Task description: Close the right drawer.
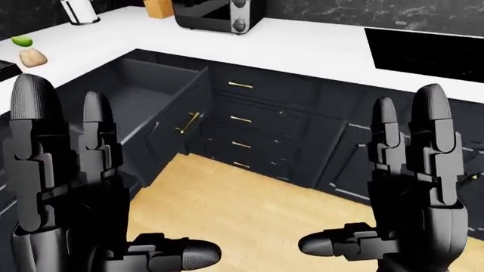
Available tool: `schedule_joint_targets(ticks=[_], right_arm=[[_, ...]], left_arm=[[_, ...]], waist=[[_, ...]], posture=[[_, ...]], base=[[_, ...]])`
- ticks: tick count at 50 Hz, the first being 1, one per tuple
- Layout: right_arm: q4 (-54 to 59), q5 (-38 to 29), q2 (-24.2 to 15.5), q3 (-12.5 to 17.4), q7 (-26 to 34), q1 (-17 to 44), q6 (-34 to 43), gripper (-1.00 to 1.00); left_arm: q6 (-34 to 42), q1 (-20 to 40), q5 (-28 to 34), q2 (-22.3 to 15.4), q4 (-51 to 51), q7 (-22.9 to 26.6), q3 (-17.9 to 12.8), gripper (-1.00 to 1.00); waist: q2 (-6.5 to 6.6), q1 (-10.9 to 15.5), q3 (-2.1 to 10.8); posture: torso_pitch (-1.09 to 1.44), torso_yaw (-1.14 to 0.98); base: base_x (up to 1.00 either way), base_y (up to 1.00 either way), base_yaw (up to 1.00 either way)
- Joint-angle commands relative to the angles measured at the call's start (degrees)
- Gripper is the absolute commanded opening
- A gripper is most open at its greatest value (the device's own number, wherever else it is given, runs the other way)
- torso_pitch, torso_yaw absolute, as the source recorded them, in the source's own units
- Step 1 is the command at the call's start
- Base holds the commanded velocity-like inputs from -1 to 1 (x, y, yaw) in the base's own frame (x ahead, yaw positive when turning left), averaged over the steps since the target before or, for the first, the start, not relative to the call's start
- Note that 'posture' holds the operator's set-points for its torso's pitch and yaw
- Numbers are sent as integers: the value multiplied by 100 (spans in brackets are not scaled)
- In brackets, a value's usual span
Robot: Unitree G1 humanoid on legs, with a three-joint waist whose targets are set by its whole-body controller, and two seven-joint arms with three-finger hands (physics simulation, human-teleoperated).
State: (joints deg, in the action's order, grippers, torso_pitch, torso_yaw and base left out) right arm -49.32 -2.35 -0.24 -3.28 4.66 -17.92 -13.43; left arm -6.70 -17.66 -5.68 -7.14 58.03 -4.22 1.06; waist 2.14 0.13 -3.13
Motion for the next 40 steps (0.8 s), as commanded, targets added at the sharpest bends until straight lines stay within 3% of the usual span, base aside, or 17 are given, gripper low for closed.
schedule_joint_targets(ticks=[1, 5, 7, 9, 10, 17, 19, 21, 22, 24, 27, 31, 33, 35, 37, 38, 40], right_arm=[[-239, 26, -8, 7, -33, 39, -123, 100], [-187, 4, -7, -6, -43, 48, -161, 100], [-166, 31, -13, 17, -40, 46, -181, 100], [-180, 38, -13, 24, -35, 47, -170, 100], [-166, 50, -10, 34, -36, 53, -173, 100], [-150, 44, -10, 29, -19, 35, -208, 100], [-152, 56, -11, 40, -11, 36, -205, 100], [-157, 44, -9, 28, -6, 33, -209, 100], [-149, 53, -8, 31, -8, 36, -209, 100], [-159, 47, -9, 29, -10, 40, -203, 100], [-165, 41, -8, 24, -10, 40, -199, 100], [-137, 46, -8, 23, -22, 47, -202, 100], [-183, 32, -9, 13, -25, 37, -182, 100], [-185, 34, -9, 21, -28, 38, -179, 100], [-183, 39, -6, 19, -30, 38, -177, 100], [-176, 26, -6, 8, -32, 36, -180, 100], [-176, 32, -6, 7, -42, 36, -174, 100]], left_arm=[[-145, 33, 35, 11, 195, 30, 1, 100], [-115, 48, 20, 54, 195, 71, -28, 100], [-113, 45, 24, 51, 195, 64, -15, 100], [-116, 46, 47, 61, 195, 72, -4, 100], [-112, 55, 31, 54, 195, 68, -20, 100], [-121, 46, 27, 35, 195, 48, -9, 100], [-110, 55, 21, 34, 195, 43, -18, 100], [-121, 56, 7, 19, 195, 30, -30, 100], [-108, 61, -1, 15, 195, 24, -33, 100], [-109, 70, -18, -6, 195, 6, -37, 100], [-107, 77, -23, -29, 195, -21, -44, 100], [-101, 82, -35, -50, 195, -39, -43, 100], [-113, 72, -42, -58, 195, -41, -45, 100], [-129, 66, -42, -63, 195, -47, -48, 100], [-138, 54, -28, -57, 195, -31, -26, 100], [-133, 55, -30, -52, 195, -33, -29, 100], [-132, 50, -21, -43, 195, -30, -23, 100]], waist=[[9, 2, 26], [-275, 24, 28], [-595, -6, 130], [-493, -67, 36], [-496, -65, 27], [-128, -35, -34], [42, -33, -38], [383, -14, 72], [236, 39, 58], [241, 19, -34], [113, 8, 57], [-108, 27, 30], [-269, 33, 43], [-572, 15, 137], [-454, -61, 73], [-462, -58, 66], [-356, -90, 76]], posture=[[0, 0], [0, 0], [0, 0], [0, 0], [0, 0], [0, 0], [0, 0], [0, 0], [0, 0], [0, 0], [0, 0], [0, 0], [0, 0], [0, 0], [0, 0], [0, 0], [0, 0]], base=[[0, 0, -41], [0, 0, -41], [0, 0, -41], [0, 0, -40], [0, 0, -40], [0, 0, -40], [0, 0, -39], [0, 0, -39], [0, 0, -39], [0, 0, -39], [0, 0, -39], [0, 0, -39], [0, 0, -38], [0, 0, -34], [0, 0, -32], [0, 0, -33], [0, 0, -33]])
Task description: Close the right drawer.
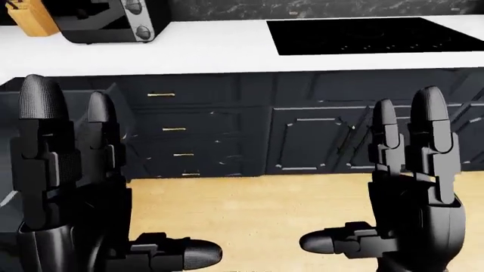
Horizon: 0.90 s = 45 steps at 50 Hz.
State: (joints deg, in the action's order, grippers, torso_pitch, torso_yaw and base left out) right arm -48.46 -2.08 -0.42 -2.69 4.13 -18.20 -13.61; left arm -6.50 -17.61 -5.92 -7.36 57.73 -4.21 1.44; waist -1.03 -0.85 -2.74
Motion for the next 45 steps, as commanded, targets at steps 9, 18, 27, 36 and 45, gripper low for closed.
schedule_joint_targets(ticks=[9, 18, 27, 36, 45], right_arm=[[-285, 69, -9, -68, 62, 34, -104, 100], [-291, 47, -13, -92, 65, 60, -54, 100], [-291, 46, -18, -104, 57, 66, -55, 100], [-299, 57, -14, -89, 48, 86, -14, 100], [-284, 48, -10, -99, 43, 93, 12, 100]], left_arm=[[-154, 29, 38, 40, 226, 18, -42, 100], [-110, 56, -5, 45, 226, 26, -82, 100], [-128, 48, -26, 20, 226, 2, -88, 100], [-109, 60, -35, 30, 226, 0, -98, 100], [-147, 40, -45, -10, 226, -30, -80, 100]], waist=[[239, -75, 70], [136, 54, 52], [350, 77, 39], [-204, 81, 36], [-52, -8, 7]], posture=[[0, 0], [0, 0], [0, 0], [0, 0], [0, 0]], base=[[0, 0, -4], [0, 12, 0], [0, 22, 0], [0, 28, 0], [0, 46, 0]])
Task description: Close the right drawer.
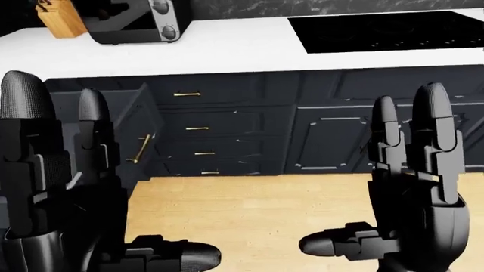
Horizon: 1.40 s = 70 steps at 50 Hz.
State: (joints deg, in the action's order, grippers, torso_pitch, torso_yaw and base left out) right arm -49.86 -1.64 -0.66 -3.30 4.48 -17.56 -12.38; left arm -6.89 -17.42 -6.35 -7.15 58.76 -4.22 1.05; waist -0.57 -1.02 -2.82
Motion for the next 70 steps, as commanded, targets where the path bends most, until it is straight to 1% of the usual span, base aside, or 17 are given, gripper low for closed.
schedule_joint_targets(ticks=[1, 7, 9, 21, 22, 26, 31, 33, 34, 45, 47, 48, 51, 54, 57, 59, 70], right_arm=[[-143, 11, 15, -33, 3, 29, -110, 100], [-141, 26, 18, -15, 11, 27, -111, 100], [-137, 27, 19, -20, 8, 25, -118, 100], [-136, 34, 24, 2, 17, 46, -85, 100], [-136, 45, 23, 11, 19, 48, -85, 100], [-146, 44, 26, 15, 25, 49, -69, 100], [-190, 58, 26, -6, 26, 33, -33, 100], [-184, 63, 23, -15, 23, 25, -40, 100], [-189, 54, 20, -17, 22, 20, -45, 100], [-135, 57, 12, -14, 34, 25, -59, 100], [-129, 57, 15, -13, 33, 30, -61, 100], [-129, 53, 16, -16, 32, 29, -62, 100], [-134, 44, 15, -28, 27, 29, -57, 100], [-130, 52, 12, -20, 29, 27, -59, 100], [-120, 44, 13, -17, 29, 32, -59, 100], [-128, 41, 13, -19, 31, 31, -54, 100], [-134, 47, 13, -18, 30, 43, -38, 100]], left_arm=[[-115, 15, 12, -35, 122, -28, -32, 100], [-120, 14, 5, -39, 122, -37, -40, 100], [-117, 11, 7, -36, 122, -31, -34, 100], [-96, 30, 18, -24, 122, -26, -30, 100], [-87, 35, 9, -28, 122, -30, -35, 100], [-88, 36, 9, -38, 122, -41, -39, 100], [-91, 23, 5, -52, 122, -50, -35, 100], [-90, 23, -12, -63, 122, -60, -45, 100], [-92, 22, -3, -66, 122, -64, -38, 100], [-107, 4, 34, -31, 122, -20, -8, 100], [-99, 7, 51, -14, 122, -2, -3, 100], [-104, 6, 49, -8, 122, 1, -7, 100], [-110, 4, 36, -5, 122, 8, -17, 100], [-115, -1, 32, -8, 122, 4, -15, 100], [-110, 5, 27, -18, 122, -5, -20, 100], [-114, 3, 35, -19, 122, -6, -5, 100], [-86, 10, 48, 21, 122, 28, -15, 100]], waist=[[-46, 3, 6], [665, -18, 192], [480, 37, -10], [-270, 73, 42], [-89, -13, -2], [-211, 1, 101], [187, -17, -21], [748, 41, 153], [502, 86, 77], [-69, 59, -64], [-290, 34, 8], [-141, -57, -15], [-244, -24, 62], [-115, -13, 43], [171, -27, -19], [683, 12, 143], [10, 70, -58]], posture=[[0, 0], [0, 0], [0, 0], [0, 0], [0, 0], [0, 0], [0, 0], [0, 0], [0, 0], [0, 0], [0, 0], [0, 0], [0, 0], [0, 0], [0, 0], [0, 0], [0, 0]], base=[[0, 53, 0], [0, 54, 0], [0, 53, 0], [0, 54, 0], [0, 54, 0], [0, 54, 0], [0, 54, 0], [0, 54, 0], [0, 54, 0], [0, 54, 0], [0, 54, 0], [0, 54, 0], [0, 54, 0], [0, 54, 0], [0, 54, 0], [0, 54, 0], [0, 54, 0]])
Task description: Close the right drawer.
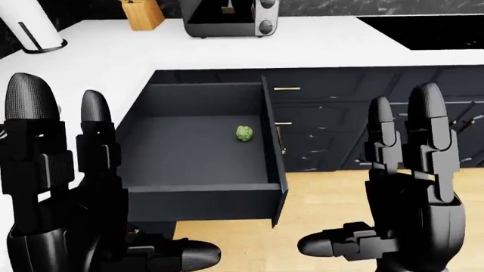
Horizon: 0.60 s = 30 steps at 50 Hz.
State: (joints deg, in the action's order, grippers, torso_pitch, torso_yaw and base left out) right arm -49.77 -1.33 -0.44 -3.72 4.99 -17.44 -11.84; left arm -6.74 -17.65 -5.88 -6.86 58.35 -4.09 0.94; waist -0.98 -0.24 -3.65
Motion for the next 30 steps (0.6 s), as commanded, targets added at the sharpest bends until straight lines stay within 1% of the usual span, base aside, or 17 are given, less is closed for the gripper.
schedule_joint_targets(ticks=[1, 4, 5, 6, 8, 9, 10, 11, 12, 13, 14, 15, 18, 22, 23, 24, 30], right_arm=[[-131, 25, -6, 32, -24, 37, -91, 100], [-137, 36, -3, 41, -26, 36, -96, 100], [-157, 18, -3, 33, -25, 31, -89, 100], [-157, 30, -1, 33, -28, 31, -90, 100], [-166, 14, 1, 24, -36, 37, -77, 100], [-170, 16, -1, 22, -36, 36, -78, 100], [-166, 23, -3, 27, -36, 30, -90, 100], [-155, 30, -3, 32, -36, 29, -96, 100], [-177, 26, -5, 25, -33, 25, -91, 100], [-172, 45, -5, 34, -31, 26, -100, 100], [-166, 82, 1, 44, -36, 28, -109, 100], [-181, 84, 0, 33, -32, 21, -109, 100], [-184, 117, 5, 58, -41, 38, -90, 100], [-167, 127, 20, 87, -66, 63, -66, 100], [-170, 125, 23, 94, -71, 67, -58, 100], [-154, 108, 29, 113, -89, 86, -29, 100], [-177, 130, 33, 114, -88, 77, -2, 100]], left_arm=[[-98, 33, 3, -6, 163, 20, -1, 100], [-103, 24, -4, -9, 163, 16, -1, 100], [-118, 13, 3, -12, 163, 17, 4, 100], [-108, 17, -7, -15, 163, 14, -4, 100], [-104, 21, -8, -17, 163, 16, -4, 100], [-93, 20, -4, -13, 163, 19, -2, 100], [-103, 16, -2, -11, 163, 19, -3, 100], [-107, 12, -3, -11, 163, 27, 2, 100], [-114, 8, -7, -12, 163, 23, 3, 100], [-103, 14, -3, -9, 163, 25, 3, 100], [-104, 9, -1, -5, 163, 31, 10, 100], [-114, 7, 5, -2, 163, 34, 7, 100], [-128, -4, 17, 12, 163, 55, 26, 100], [-127, -14, 52, 42, 163, 81, 47, 100], [-121, -12, 51, 49, 164, 82, 44, 100], [-117, -11, 57, 55, 164, 88, 42, 100], [-117, -10, 70, 68, 163, 102, 43, 100]], waist=[[3, -16, 21], [-223, -74, 79], [-68, -142, 64], [-140, -79, 83], [-141, -84, 165], [-69, -71, 177], [2, -75, 135], [172, -97, 79], [291, -125, 92], [560, -160, 178], [522, -152, 149], [408, -89, 70], [177, -37, 158], [-168, 65, 218], [-181, 70, 201], [-93, 71, 204], [16, 70, 292]], posture=[[0, 0], [0, 0], [0, 0], [0, 0], [0, 0], [0, 0], [0, 0], [0, 0], [0, 0], [0, 0], [0, 0], [0, 0], [0, 0], [0, 0], [0, 0], [0, 0], [0, 0]], base=[[0, 53, 0], [0, 54, 0], [0, 42, 0], [0, 43, 0], [0, 38, 0], [0, 36, 0], [0, 21, 0], [0, 20, 0], [0, 2, 0], [0, 0, 0], [0, 0, 0], [0, 0, 0], [0, 0, 0], [0, 0, 0], [0, 0, 0], [0, 0, 0], [0, 0, 0]])
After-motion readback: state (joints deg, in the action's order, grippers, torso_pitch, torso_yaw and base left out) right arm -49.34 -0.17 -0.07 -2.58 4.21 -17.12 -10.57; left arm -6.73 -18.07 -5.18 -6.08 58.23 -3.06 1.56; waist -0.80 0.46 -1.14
